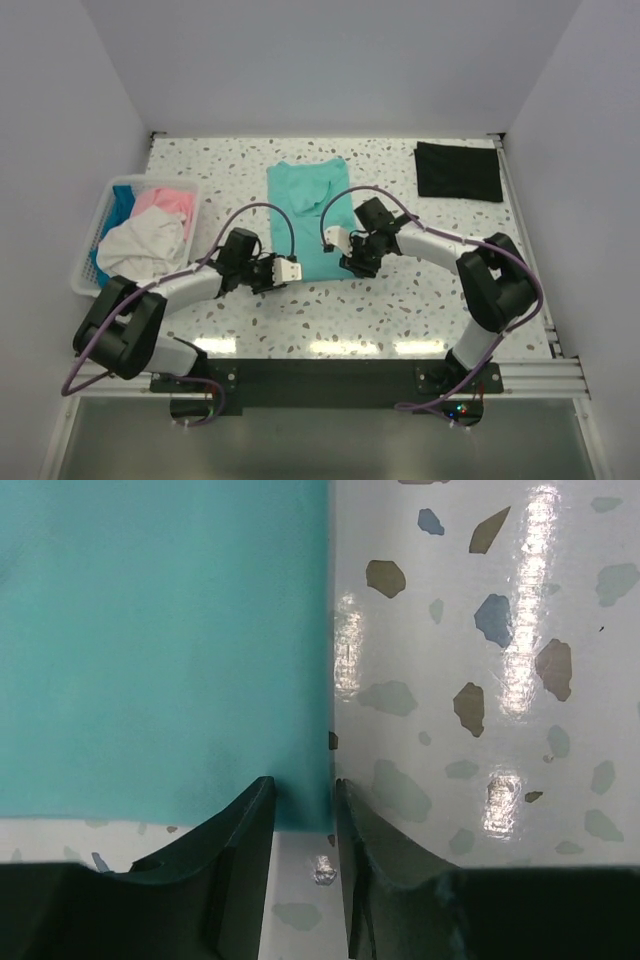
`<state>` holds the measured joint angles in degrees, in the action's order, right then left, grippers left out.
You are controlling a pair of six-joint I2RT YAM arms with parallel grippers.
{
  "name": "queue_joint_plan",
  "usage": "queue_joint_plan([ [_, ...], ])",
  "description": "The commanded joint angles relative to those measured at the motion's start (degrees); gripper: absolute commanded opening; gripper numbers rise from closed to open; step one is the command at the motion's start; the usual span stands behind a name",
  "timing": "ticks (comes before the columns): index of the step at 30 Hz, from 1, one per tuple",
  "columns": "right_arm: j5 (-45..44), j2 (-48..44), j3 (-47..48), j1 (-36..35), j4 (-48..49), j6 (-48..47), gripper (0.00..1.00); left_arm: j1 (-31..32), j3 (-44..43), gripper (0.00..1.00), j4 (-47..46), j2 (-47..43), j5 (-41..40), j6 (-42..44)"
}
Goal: Fold and stack the t-shirts
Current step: Fold the tshirt
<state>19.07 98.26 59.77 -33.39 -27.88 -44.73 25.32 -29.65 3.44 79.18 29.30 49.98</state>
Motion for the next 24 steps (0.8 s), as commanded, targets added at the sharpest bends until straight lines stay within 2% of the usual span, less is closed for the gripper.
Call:
queue_joint_plan([
  [1,0.97,-1.49,1.49,-0.28,-3.05,-3.25,0.43,0.52,-0.94,0.34,1.47,2.30,-0.38,3.72],
  [6,3.51,-2.64,1.93,-0.36,-6.31,-6.59,0.47,0.43,-1.81,0.26,2.88,3.00,-0.21,5.04],
  [17,-1.40,1.32,0.09,-1.42,0.36,-8.00,0.48,0.43,-3.92,0.26,5.61,4.93,2.08,5.83],
  [23,-4.04,2.99,-2.29,-2.03,3.17,-9.59,0.39,0.43,-4.63,0.24,6.05,5.46,2.17,6.27],
  [24,-5.00,3.34,-2.46,-2.03,3.36,-9.59,0.32,0.43,-4.54,0.20,6.05,5.37,2.17,6.36],
])
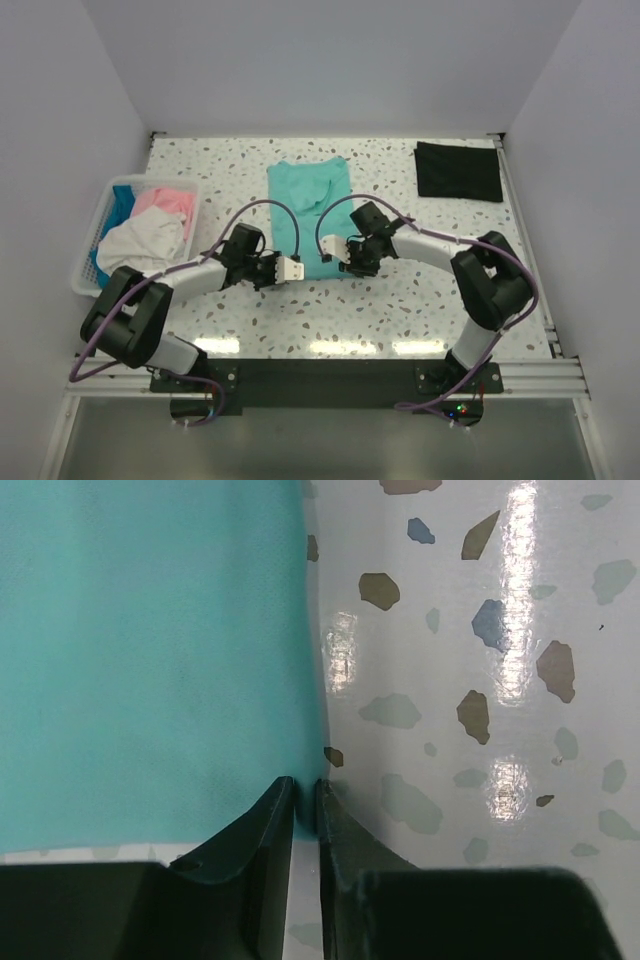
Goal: Fold and stack the t-shirts
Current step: Fold the tshirt
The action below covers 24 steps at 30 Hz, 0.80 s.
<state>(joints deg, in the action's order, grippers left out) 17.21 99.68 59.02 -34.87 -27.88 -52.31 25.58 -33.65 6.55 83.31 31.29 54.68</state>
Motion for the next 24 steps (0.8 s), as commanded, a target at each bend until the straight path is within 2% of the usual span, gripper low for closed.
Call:
queue_joint_plan([
  [1,-3.50,2.01,-1.81,-0.55,3.44,-2.00,0.28,0.08,-0.54,0.18,3.21,1.07,0.18,1.75],
  [2,-3.85,1.84,-1.89,-0.55,3.27,-1.83,0.25,0.17,-0.63,0.16,3.47,0.89,0.09,1.66],
  [3,-3.94,1.31,-1.98,-0.46,3.01,-1.74,0.16,0.08,-0.54,0.14,3.65,0.63,0.18,1.66],
  [6,-3.94,-1.40,-2.16,-0.46,1.17,-0.95,0.00,-0.18,-0.10,0.07,4.18,-0.95,0.35,1.14],
  [10,-2.37,-6.15,-0.76,-0.37,-2.26,0.54,0.00,-1.06,-0.71,0.00,5.58,-3.59,1.76,-0.53],
  [17,-0.60,-11.70,4.25,-0.46,-9.29,3.18,0.00,-2.29,-5.54,0.00,8.83,-7.89,2.02,-6.15],
  [24,2.28,-15.21,9.09,-0.37,-18.77,2.05,0.00,-2.47,-11.44,0.00,18.05,-12.36,4.47,-6.95],
])
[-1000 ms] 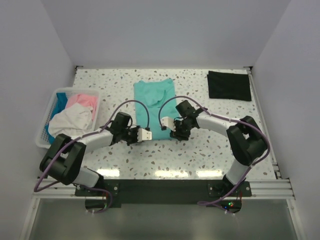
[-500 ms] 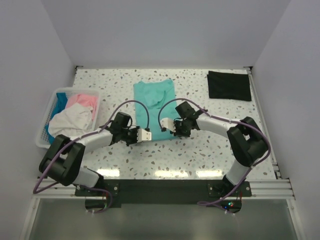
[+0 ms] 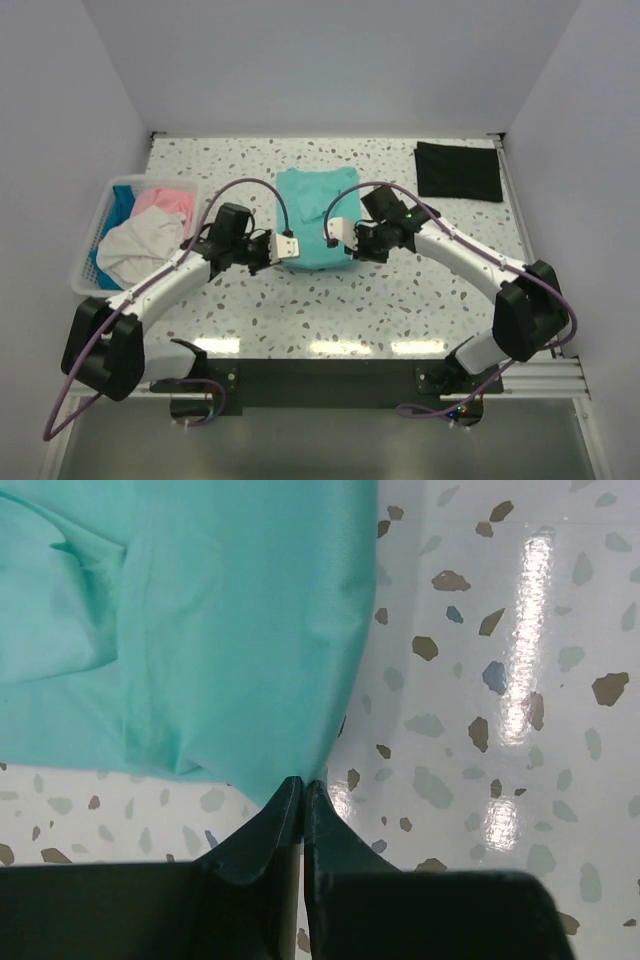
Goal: Fold and stack the t-shirts
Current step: Fold the tshirt
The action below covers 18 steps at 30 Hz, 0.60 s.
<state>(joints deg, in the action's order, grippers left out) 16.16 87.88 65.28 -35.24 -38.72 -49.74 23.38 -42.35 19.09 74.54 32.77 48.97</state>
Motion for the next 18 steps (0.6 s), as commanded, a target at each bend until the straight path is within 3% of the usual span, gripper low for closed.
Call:
queue_joint_plan([
  [1,5.61,-6.28,3.10,0.00,-13.95,-1.41,0.00,0.26,-3.00,0.00,9.00,-5.79,4.30,-1.07],
  [10,11.87,-14.04,9.42,-0.70,-28.34,0.86,0.00,1.32,-11.07,0.00,29.41,-15.20,12.40,0.16],
  [13,11.87,-13.70,13.38,-0.70,-30.01,0.61,0.00,1.32,-13.72,0.00,30.21,-15.48,11.26,-0.89],
  [18,12.49,-7.11,16.55,3.50,-29.40,-2.73,0.00,-1.13,-21.97,0.00,24.77,-5.57,8.00,-1.16],
])
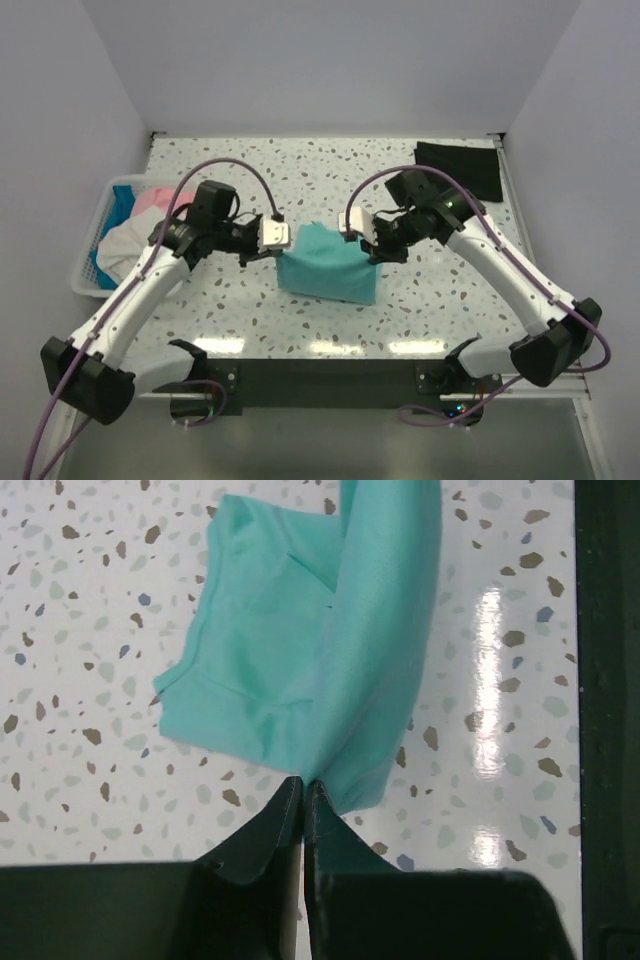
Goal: Fold and stack the t-shirts
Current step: Fold the tshirt
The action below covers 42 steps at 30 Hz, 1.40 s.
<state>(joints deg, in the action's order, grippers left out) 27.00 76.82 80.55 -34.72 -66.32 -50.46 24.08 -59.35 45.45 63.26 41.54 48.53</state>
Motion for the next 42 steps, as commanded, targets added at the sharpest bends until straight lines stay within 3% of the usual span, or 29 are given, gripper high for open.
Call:
queue_joint_plan([
  [1,1.91,5.17,1.62,3.95,-1.70,-3.32,0.00,-2.19,-6.20,0.00,-2.03,7.64,-0.32,-0.11],
  [8,1.22,17.22,5.05,10.28,-1.01,-9.04,0.00,-2.89,-18.77,0.00,-6.69,29.08,0.38,0.94],
  [16,-3.00,27.15,3.47,11.69,9.62,-8.26,0.00,-3.42,-30.99,0.03,-8.19,49.99,-1.20,0.60],
  [19,-6.16,31.37,1.80,11.87,15.77,-7.55,0.00,-3.42,-32.58,0.02,-6.78,54.05,-1.72,-0.37],
  [27,-8.20,39.11,2.24,10.73,22.64,-6.49,0.00,-4.47,-13.09,0.01,-8.80,46.26,-1.64,-3.70],
  [34,-2.84,27.18,-7.06,7.65,18.87,-5.80,0.00,-4.48,1.24,0.01,-11.52,32.28,1.96,-8.72],
  [36,-0.74,24.01,-8.56,7.39,17.55,-3.79,0.07,-4.48,2.31,0.03,-11.96,29.48,2.23,-8.81],
  [37,-0.46,21.73,-9.18,7.39,17.20,-2.99,0.16,-4.48,2.57,0.05,-11.97,28.76,2.32,-8.46],
  [38,-0.37,21.19,-9.10,7.47,15.98,-2.55,0.39,-4.48,2.66,0.10,-11.62,28.23,2.41,-6.28],
  [39,-0.81,20.66,-8.75,7.47,15.44,-1.24,0.50,-4.39,2.66,0.26,-11.35,26.75,2.67,-5.30],
  [40,-0.90,20.57,-6.83,7.65,15.18,0.08,0.60,-4.39,2.66,0.34,-11.79,25.95,2.67,-4.68],
  [41,-0.55,20.48,-5.33,8.08,14.56,1.49,0.76,-4.39,2.49,0.39,-11.79,25.07,2.67,-2.41],
  [42,0.23,20.83,-3.58,9.48,12.99,4.20,0.79,-4.39,2.31,0.45,-11.35,23.59,3.19,-0.48],
])
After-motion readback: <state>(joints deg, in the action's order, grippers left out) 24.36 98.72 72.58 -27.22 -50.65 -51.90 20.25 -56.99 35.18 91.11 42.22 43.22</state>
